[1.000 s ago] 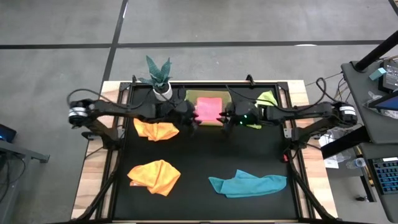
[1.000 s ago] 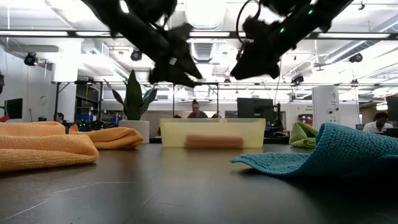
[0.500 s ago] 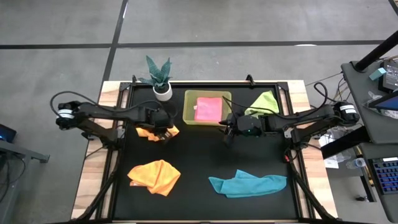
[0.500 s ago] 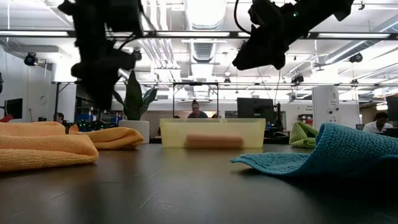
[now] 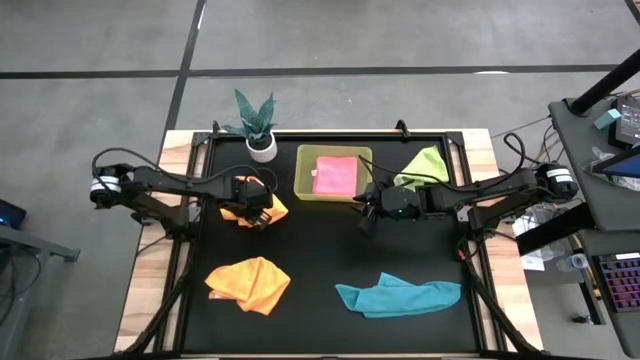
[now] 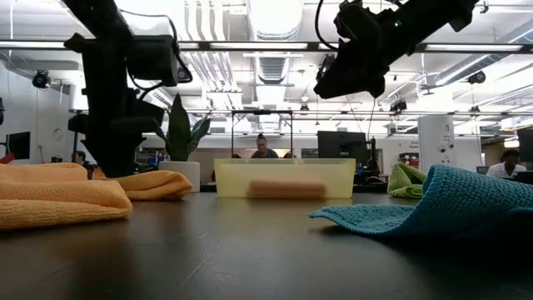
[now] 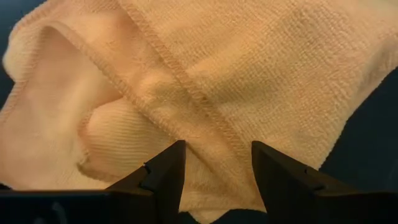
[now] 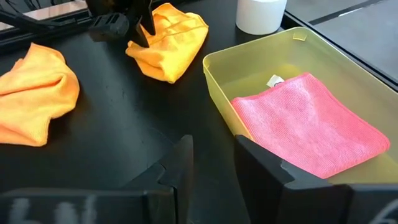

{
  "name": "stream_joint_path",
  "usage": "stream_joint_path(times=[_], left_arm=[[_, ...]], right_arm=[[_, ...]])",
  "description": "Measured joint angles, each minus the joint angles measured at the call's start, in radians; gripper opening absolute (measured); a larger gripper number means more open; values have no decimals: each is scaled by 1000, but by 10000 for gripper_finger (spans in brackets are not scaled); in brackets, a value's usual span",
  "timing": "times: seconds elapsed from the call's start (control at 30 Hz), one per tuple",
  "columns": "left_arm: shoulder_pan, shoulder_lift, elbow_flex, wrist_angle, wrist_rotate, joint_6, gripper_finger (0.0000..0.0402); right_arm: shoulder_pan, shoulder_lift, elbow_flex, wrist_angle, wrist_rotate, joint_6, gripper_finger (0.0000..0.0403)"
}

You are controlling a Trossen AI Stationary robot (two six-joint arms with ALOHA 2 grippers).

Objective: Fold microfiber towels
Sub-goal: Fold the top yellow towel on the table

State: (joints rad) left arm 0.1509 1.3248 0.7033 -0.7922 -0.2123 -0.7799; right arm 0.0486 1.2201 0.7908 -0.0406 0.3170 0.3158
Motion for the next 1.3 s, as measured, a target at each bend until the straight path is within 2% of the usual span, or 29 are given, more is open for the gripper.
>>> stream_joint_path(times=[0.17,0.47,0.63,0.87,1.07,1.17,1.3], left_arm=[[0,3,-1,14,2,0,137],[0,3,-2,30,2,1,8],[-1,1,17,26,-23,9,1],[-30,-62,112,24,-28,107,0],[-31,-99,84,-39,-16,-18,3],[-28,-95,36,-40,-30,-52,25],[-13,-93,-24,-16,-32,-80,78]], right_arm=[[2,0,-2,0,-1,0,105],[6,0,-3,0,-1,-1,106],[6,0,-10,-1,-1,-1,100],[6,0,-10,-1,-1,-1,95],[7,0,-10,-7,-1,7,101],[8,0,-10,-7,-1,6,102],[8,0,-11,-7,-1,5,97]])
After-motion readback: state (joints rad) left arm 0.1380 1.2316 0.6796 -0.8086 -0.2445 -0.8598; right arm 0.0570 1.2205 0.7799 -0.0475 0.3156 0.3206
